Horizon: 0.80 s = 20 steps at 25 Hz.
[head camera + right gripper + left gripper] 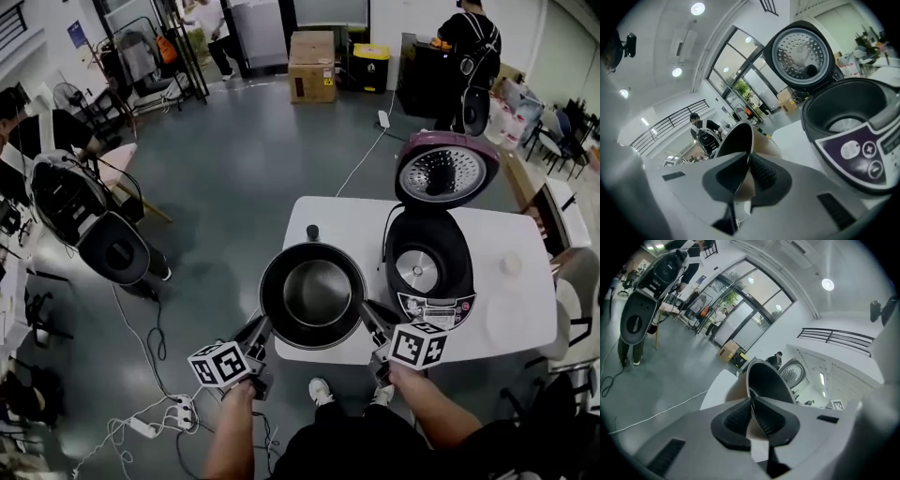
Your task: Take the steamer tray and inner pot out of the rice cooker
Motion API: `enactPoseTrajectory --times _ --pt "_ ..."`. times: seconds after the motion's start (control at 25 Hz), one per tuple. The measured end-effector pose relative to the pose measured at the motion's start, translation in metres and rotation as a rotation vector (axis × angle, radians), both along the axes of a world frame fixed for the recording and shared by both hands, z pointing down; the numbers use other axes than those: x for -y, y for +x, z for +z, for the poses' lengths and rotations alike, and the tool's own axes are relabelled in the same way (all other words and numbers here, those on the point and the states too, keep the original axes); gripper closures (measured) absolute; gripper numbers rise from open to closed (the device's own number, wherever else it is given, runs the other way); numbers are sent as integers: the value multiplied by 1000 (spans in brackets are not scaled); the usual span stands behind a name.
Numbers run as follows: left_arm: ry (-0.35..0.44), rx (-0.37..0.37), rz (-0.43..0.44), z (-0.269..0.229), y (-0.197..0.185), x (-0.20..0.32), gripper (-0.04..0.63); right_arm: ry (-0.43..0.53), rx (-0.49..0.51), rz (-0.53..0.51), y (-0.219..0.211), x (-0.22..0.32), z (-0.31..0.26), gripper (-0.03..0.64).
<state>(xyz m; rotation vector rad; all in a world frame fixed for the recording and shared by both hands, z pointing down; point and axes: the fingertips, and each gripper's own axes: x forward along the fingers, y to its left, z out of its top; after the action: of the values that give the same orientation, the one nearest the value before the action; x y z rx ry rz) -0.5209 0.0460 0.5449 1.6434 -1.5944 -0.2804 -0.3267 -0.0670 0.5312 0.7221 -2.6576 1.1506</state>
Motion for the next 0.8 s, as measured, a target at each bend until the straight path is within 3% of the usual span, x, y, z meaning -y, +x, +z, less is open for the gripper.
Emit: enactPoseTrajectory --times 0.52,0.8 --pt "-170 -96 28 90 -8 0 569 -121 -158 20 -8 -4 86 588" --pt "-157 -89 27 97 -11 13 557 -111 -178 62 -9 3 108 584"
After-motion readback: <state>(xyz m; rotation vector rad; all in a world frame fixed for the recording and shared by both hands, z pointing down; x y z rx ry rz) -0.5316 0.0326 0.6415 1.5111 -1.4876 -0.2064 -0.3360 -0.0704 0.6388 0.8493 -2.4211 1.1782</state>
